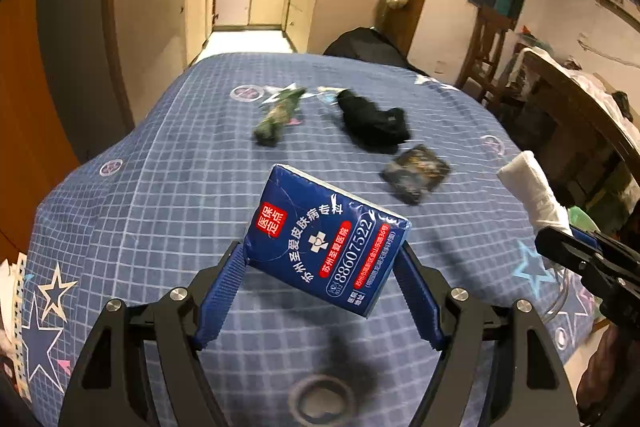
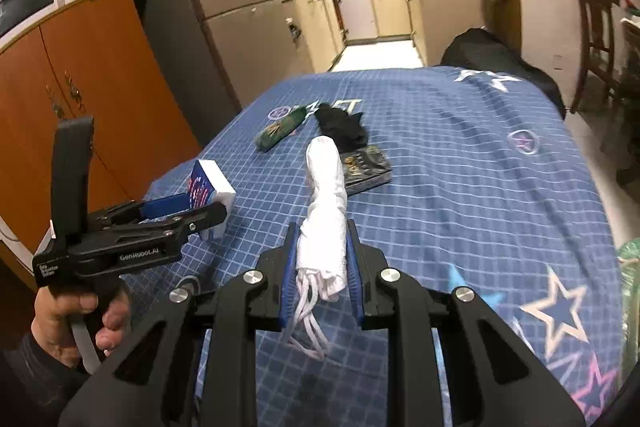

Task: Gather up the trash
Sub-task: 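Grasp the blue medicine box with the left tool while the right tool grasps the white cord, then carry the blue box and white cord over the green basin with both tools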

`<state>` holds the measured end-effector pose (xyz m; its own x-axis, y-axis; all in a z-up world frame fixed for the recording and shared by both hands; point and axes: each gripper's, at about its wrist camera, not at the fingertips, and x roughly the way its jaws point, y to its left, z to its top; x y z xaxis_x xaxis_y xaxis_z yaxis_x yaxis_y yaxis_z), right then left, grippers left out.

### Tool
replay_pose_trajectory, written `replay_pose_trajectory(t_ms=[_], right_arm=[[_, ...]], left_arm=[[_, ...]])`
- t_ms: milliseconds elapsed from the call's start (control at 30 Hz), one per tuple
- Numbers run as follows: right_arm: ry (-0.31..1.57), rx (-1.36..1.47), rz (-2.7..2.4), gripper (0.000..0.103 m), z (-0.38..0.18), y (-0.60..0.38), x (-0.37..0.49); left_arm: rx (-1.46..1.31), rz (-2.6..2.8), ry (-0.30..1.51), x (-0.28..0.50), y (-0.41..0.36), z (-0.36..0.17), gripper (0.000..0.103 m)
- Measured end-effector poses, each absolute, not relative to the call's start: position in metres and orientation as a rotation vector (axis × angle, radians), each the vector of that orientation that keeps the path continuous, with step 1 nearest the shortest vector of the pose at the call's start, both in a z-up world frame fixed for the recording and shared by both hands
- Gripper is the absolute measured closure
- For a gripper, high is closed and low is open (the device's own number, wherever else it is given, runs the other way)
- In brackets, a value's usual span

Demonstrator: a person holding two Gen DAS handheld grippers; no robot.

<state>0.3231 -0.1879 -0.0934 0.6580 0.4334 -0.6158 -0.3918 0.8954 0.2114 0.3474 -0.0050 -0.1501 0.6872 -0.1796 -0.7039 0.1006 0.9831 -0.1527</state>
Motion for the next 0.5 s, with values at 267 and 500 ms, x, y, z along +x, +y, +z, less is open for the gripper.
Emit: replay_pose_trajectory(t_ms=[267,500], right_arm=[[0.635,0.049,0.388,0.083,-0.067,-0.223,0.291],[0.572,0.047,0.299,0.083,-0.046,-0.269,0.273]], left_arm=[[-0.055,-0.246,0.731,0.326,-0.061,-0.114,0.028],[-0.019,-0.33,0.694,0.32,-0.112,-0.089,0.028]])
